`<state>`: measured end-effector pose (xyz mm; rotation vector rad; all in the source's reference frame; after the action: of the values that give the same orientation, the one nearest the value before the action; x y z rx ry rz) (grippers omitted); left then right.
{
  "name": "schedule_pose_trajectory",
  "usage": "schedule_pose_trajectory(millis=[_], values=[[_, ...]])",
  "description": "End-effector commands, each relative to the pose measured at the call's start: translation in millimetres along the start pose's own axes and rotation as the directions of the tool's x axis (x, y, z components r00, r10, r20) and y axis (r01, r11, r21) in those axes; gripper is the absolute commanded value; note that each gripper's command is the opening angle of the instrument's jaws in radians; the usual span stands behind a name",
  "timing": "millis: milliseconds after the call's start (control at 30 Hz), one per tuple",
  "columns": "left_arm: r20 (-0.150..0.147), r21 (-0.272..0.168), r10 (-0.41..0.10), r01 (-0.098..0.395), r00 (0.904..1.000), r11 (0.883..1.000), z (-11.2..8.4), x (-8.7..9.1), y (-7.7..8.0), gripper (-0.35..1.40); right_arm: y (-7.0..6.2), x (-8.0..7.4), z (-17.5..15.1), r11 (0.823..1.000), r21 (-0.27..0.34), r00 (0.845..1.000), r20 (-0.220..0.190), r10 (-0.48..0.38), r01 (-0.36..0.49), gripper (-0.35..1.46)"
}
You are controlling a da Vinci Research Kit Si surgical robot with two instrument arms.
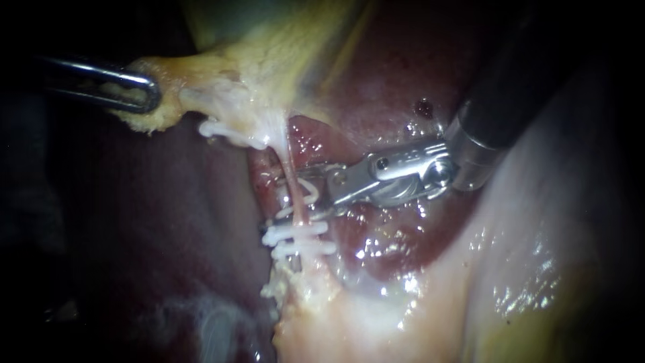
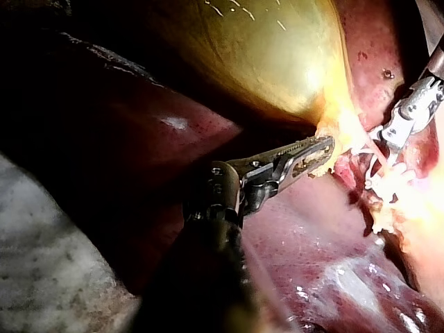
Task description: Clipping third clip right tube
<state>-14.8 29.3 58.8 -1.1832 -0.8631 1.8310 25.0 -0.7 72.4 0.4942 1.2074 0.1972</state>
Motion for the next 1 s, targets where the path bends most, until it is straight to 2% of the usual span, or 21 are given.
schedule_pose_trajectory(millis=[33,267,500,700,867,1000], values=[[0.0,0.0,0.0,0.0,1.0,1.0,0.0,0.0,0.0,-0.35,0.2,0.3,-0.8,1.0,-0.005,1.0,0.0,-0.002,0.002,0.5],[0.0,0.0,0.0,0.0,1.0,1.0,0.0,0.0,0.0,-0.35,0.1,1.0,-4.3,1.0,0.001,1.0,-0.002,0.006,-0.006,0.5],[0.0,0.0,0.0,0.0,1.0,1.0,0.0,0.0,0.0,-0.35,-0.6,1.4,-5.3,1.0,0.006,1.0,-0.006,0.006,-0.006,0.5],[0.0,0.0,0.0,0.0,1.0,1.0,0.0,0.0,0.0,-0.35,-0.8,1.8,-5.5,0.998,0.014,0.998,-0.02,0.055,-0.055,0.5],[0.0,0.0,0.0,0.0,1.0,1.0,0.0,0.0,0.0,-0.35,-0.9,2.2,-5.4,0.992,0.024,0.99,-0.055,0.128,-0.126,0.5],[0.0,0.0,0.0,0.0,1.0,1.0,0.0,0.0,0.0,-0.35,-1.2,2.6,-4.8,0.984,0.042,0.983,-0.058,0.175,-0.173,0.5]])
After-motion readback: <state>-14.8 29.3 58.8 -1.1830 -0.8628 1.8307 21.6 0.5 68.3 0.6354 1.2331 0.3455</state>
